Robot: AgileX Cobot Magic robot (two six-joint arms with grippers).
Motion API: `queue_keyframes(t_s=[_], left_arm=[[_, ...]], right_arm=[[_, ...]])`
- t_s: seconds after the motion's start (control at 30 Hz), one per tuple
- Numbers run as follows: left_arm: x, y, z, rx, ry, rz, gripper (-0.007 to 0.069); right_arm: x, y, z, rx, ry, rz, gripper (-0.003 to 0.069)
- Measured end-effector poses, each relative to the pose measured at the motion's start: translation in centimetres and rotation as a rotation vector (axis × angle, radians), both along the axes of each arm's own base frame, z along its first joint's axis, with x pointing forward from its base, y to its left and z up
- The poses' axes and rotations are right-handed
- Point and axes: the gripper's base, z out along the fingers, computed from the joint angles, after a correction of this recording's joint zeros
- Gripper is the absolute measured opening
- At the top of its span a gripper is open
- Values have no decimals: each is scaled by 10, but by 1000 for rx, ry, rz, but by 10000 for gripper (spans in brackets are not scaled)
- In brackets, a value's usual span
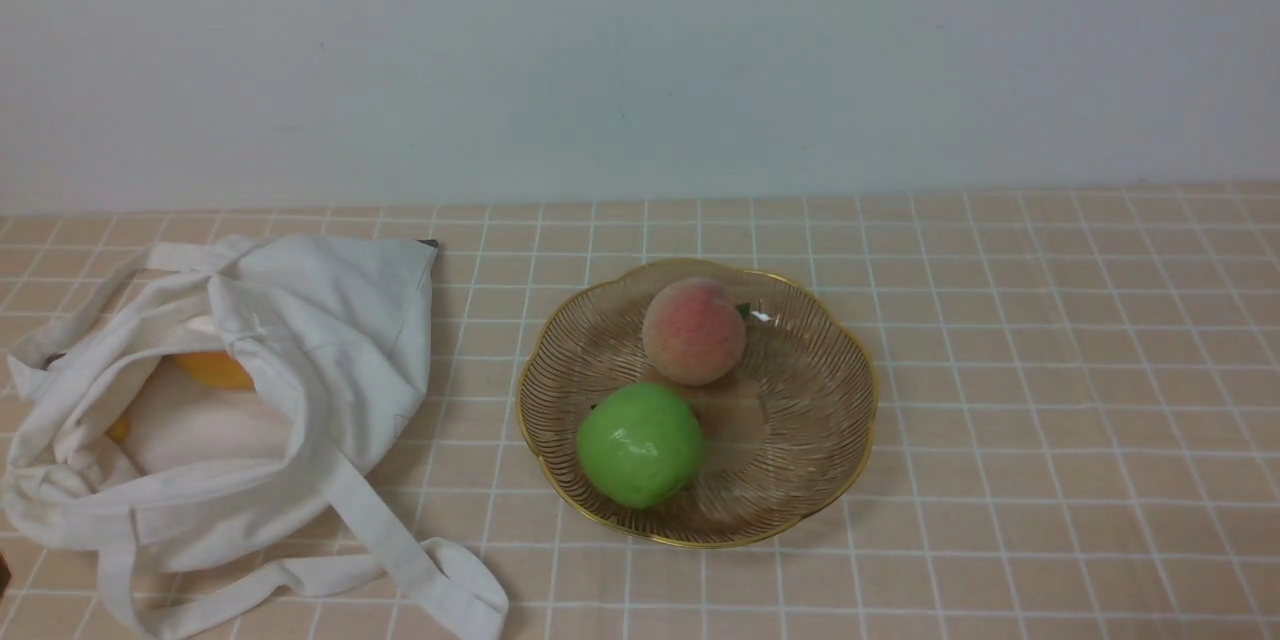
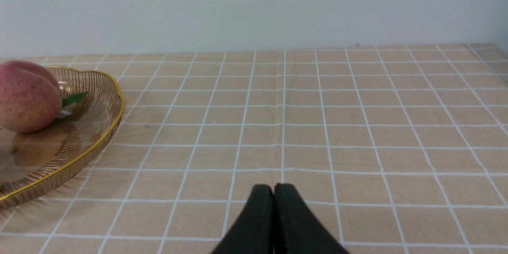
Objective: Take the fruit out of the bag on the brown coffee tablecloth and place them on the plate.
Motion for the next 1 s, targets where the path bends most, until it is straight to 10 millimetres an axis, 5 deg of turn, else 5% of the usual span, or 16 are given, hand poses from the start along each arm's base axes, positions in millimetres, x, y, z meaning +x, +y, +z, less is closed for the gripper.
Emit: queue_keyframes(t_s=[0.07,0.23,1.0], left_arm=[[4,1,-26,9,49,19,-8],[6,1,-55,29,132,21,-8],[6,1,-56,27,147,22,-8]], right_arm=[[0,0,0,0,0,0,-15],[0,0,0,0,0,0,-15],[0,0,0,0,0,0,-15]])
